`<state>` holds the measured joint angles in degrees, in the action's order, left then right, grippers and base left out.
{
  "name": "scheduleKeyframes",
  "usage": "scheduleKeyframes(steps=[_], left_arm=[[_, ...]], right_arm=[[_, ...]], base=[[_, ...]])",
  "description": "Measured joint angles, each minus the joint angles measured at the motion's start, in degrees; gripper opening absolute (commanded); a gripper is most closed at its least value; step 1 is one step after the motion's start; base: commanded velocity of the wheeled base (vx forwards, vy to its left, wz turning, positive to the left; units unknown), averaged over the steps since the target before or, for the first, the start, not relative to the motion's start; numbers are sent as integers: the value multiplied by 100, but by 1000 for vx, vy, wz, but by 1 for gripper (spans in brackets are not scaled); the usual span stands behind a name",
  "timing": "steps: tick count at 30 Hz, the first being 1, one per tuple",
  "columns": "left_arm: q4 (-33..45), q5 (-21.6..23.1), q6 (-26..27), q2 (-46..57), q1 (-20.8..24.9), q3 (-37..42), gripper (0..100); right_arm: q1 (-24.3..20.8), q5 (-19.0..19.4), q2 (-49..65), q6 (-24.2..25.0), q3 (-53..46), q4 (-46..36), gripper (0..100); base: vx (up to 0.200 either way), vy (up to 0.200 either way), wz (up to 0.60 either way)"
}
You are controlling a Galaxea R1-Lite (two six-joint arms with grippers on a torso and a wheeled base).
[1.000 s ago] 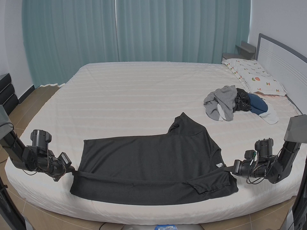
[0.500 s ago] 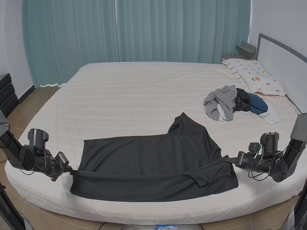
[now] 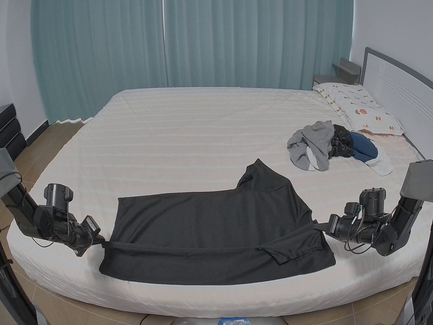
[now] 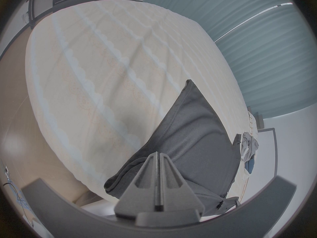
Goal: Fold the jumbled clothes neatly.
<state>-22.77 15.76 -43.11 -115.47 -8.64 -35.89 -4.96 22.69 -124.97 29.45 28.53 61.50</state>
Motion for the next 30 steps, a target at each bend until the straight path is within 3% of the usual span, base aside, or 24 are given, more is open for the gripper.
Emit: scheduleKeyframes(steps=[2,3,4,5,11,17,21,30], left_arm=[[-7,0,-5,-57,10,-35,0],[-5,2,-6,-85,11,-55,0],[2,2,-13,-110,13,-73,0],[6,2,-17,-132,16,-88,100],[11,5,-20,-211,27,-121,100],[0,7,-79,-234,24,-123,100],[-21,46,-191,-234,10,-118,100],[-35,440,-255,-187,-89,-30,100]], right_arm=[[-5,-2,-78,43,77,-17,0],[-13,-2,-122,66,107,-24,100],[-27,-5,-155,82,134,-24,100],[-38,-5,-188,93,157,-24,100],[-73,2,-336,188,215,22,100],[-93,-2,-172,766,157,-22,100],[-219,-66,149,1382,-48,-149,100],[-901,-690,614,3068,-395,-518,100]], base=[[0,0,0],[0,0,0],[0,0,0],[0,0,0],[0,0,0],[0,0,0],[0,0,0],[0,0,0]])
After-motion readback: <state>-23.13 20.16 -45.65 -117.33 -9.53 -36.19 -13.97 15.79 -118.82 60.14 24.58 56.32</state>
